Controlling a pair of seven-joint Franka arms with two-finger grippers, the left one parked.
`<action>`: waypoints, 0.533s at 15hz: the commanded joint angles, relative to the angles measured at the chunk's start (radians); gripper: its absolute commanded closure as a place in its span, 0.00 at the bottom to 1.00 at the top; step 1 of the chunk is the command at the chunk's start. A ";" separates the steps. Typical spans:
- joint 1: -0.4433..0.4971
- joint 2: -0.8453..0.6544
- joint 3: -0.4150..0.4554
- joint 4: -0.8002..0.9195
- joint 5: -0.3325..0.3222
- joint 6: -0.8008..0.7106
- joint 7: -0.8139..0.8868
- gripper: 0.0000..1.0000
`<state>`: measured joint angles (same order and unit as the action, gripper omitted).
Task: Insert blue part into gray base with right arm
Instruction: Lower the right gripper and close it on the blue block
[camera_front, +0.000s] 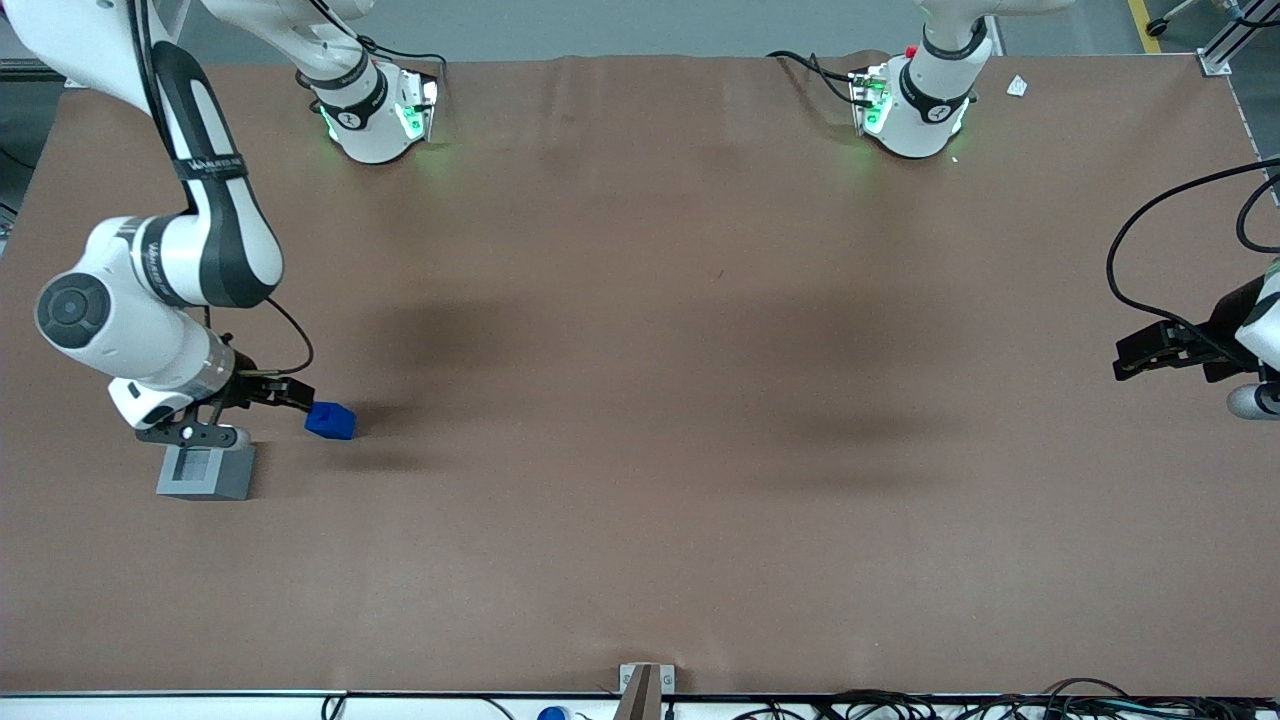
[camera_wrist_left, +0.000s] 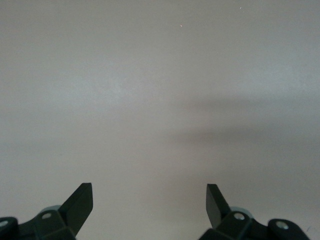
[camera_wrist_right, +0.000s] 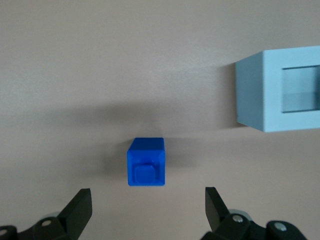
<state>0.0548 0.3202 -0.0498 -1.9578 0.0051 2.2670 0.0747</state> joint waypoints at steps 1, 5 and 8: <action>0.011 0.020 -0.001 -0.012 0.006 0.031 0.020 0.00; 0.014 0.051 -0.001 -0.012 0.006 0.052 0.022 0.00; 0.014 0.074 -0.001 -0.012 0.006 0.074 0.022 0.02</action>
<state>0.0626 0.3850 -0.0494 -1.9581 0.0051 2.3160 0.0788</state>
